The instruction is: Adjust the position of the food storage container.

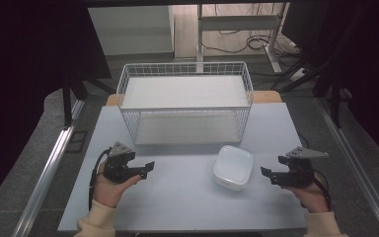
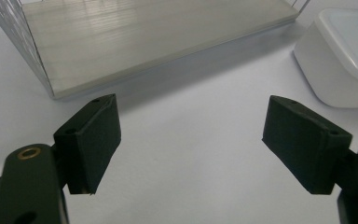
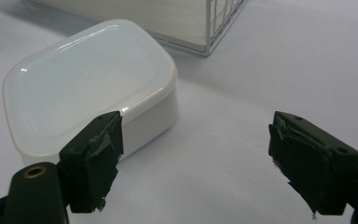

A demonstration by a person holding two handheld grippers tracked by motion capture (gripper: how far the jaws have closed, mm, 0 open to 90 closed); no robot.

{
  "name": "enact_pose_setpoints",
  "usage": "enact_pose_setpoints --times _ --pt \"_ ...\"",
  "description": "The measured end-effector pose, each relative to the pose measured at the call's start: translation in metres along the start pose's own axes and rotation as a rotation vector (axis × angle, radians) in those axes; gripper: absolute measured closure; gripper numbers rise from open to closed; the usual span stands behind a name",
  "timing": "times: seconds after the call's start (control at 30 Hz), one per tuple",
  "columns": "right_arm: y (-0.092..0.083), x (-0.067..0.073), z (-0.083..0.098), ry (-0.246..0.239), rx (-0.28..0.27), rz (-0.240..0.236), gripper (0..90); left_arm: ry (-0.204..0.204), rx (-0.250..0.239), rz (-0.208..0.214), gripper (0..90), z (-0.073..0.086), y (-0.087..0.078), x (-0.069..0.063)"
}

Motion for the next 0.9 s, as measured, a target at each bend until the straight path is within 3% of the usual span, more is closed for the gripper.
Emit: enact_pose_setpoints --times 0.07,0.33,0.63,0.9 --pt "0.0011 -0.0006 0.001 0.007 0.005 -0.006 17.3 -0.017 -0.008 0.009 19.4 0.0002 -0.0015 0.001" --pt "0.0023 -0.004 0.0058 0.034 0.037 0.023 17.0 -0.012 -0.013 -0.011 19.0 0.0029 -0.0042 0.0062" --pt "-0.0006 -0.0028 0.0034 0.054 0.011 0.023 19.3 0.003 0.011 -0.008 17.3 0.0032 -0.0036 0.0061" --pt "0.0015 -0.0032 0.0064 0.056 0.031 0.008 21.9 0.002 0.016 -0.01 17.2 0.0041 -0.004 0.0063"
Point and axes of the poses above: each handheld gripper's, and its own axes: y roughly forward along the jaws, z roughly out of its underside, x roughly to its left, the point moved 6 cm from there along y, roughly forward along the jaws, and after that the axes turned 9 degrees about -x, right-handed, at the moved point
